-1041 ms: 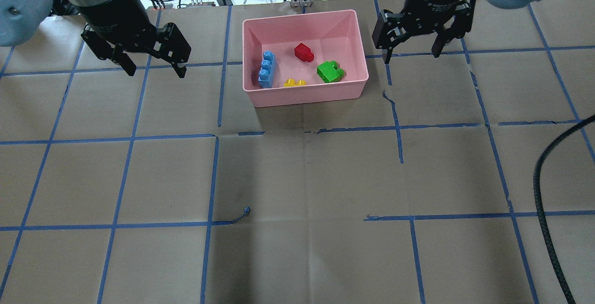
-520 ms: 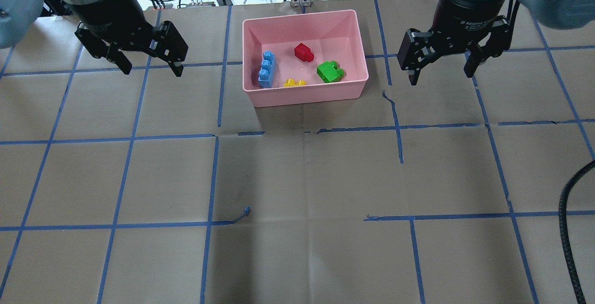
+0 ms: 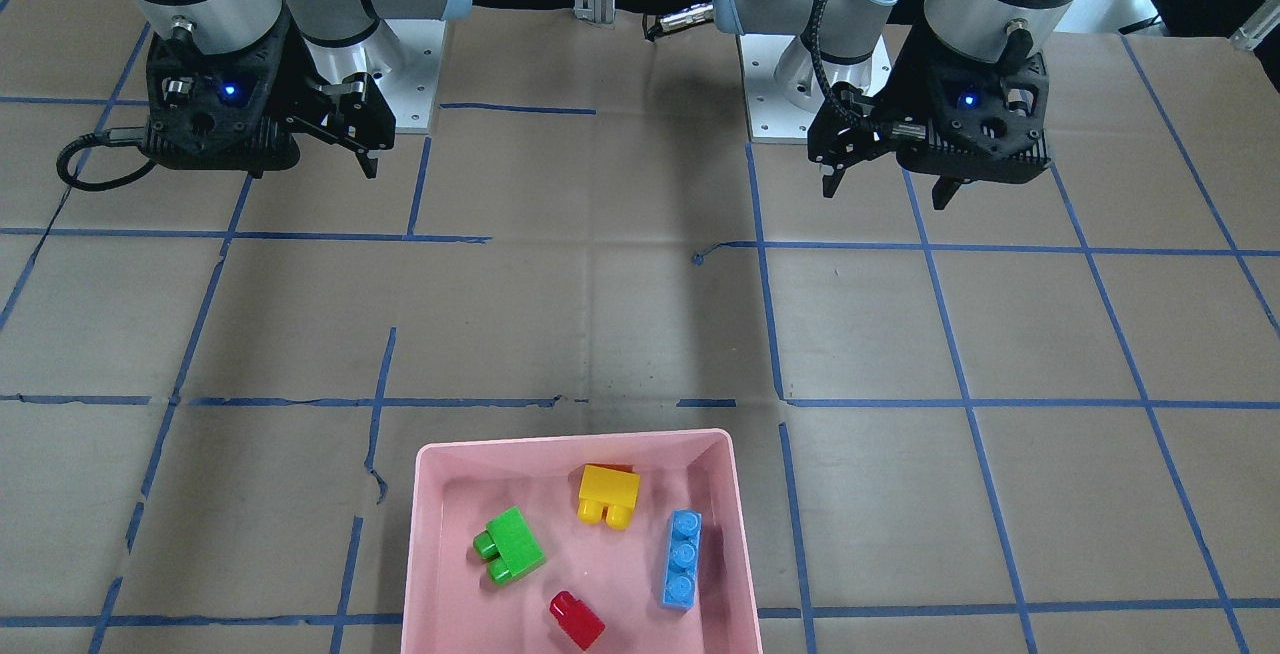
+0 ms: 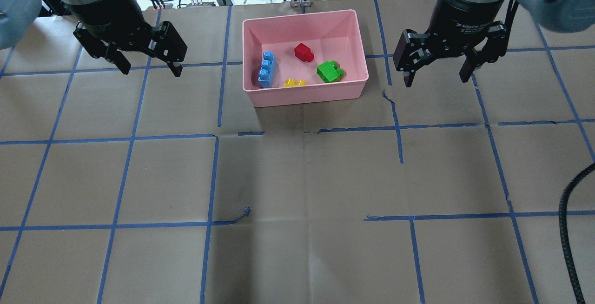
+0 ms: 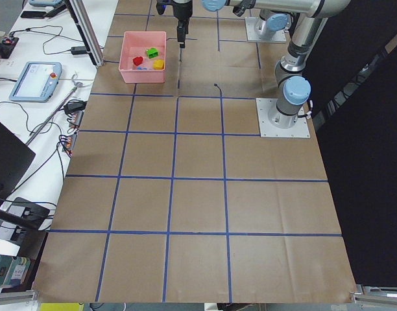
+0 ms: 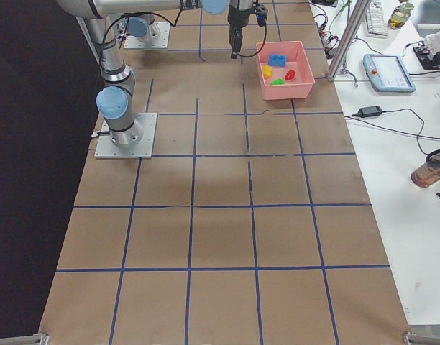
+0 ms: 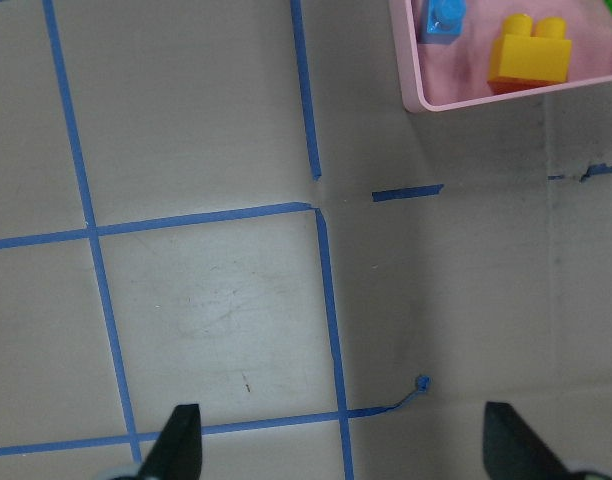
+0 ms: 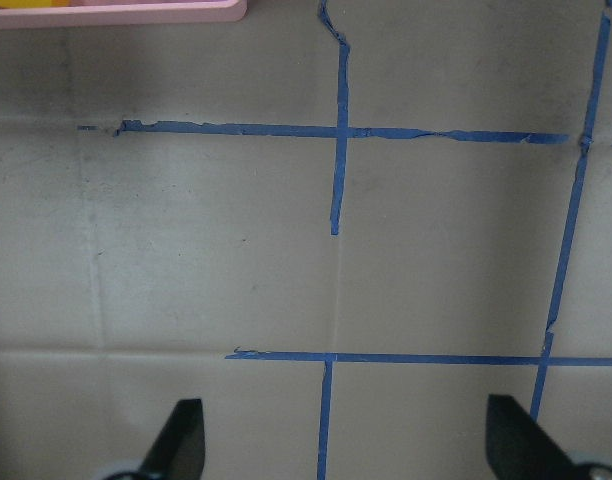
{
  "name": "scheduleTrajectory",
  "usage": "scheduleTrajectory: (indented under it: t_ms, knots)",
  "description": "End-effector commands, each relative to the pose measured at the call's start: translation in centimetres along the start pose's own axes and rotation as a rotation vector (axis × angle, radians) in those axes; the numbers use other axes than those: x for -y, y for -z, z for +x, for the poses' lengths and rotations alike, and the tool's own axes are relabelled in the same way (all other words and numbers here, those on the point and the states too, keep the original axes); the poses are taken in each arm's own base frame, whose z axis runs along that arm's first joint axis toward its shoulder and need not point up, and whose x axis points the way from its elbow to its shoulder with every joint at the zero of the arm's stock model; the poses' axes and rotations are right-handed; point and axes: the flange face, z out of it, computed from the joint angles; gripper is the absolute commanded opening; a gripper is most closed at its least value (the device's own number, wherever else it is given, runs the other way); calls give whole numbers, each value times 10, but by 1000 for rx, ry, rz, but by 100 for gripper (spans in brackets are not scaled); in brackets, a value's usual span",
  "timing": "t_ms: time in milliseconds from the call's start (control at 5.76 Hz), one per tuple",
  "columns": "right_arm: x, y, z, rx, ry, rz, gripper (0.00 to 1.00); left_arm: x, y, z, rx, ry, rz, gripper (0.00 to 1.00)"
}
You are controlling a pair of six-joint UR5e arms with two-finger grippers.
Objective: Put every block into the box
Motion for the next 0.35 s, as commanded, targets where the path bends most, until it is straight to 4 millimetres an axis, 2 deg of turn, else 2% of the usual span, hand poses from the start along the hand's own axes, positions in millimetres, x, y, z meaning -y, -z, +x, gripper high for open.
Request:
scheduleTrajectory:
  t_ms: [0,173]
  knots:
    - [0,-1,1,-1,1,-1,99,-2,5,-1,0,2,6,99]
    - [1,-1,1,-1,1,-3,99,0,-1,-1,-3,1,-4,99]
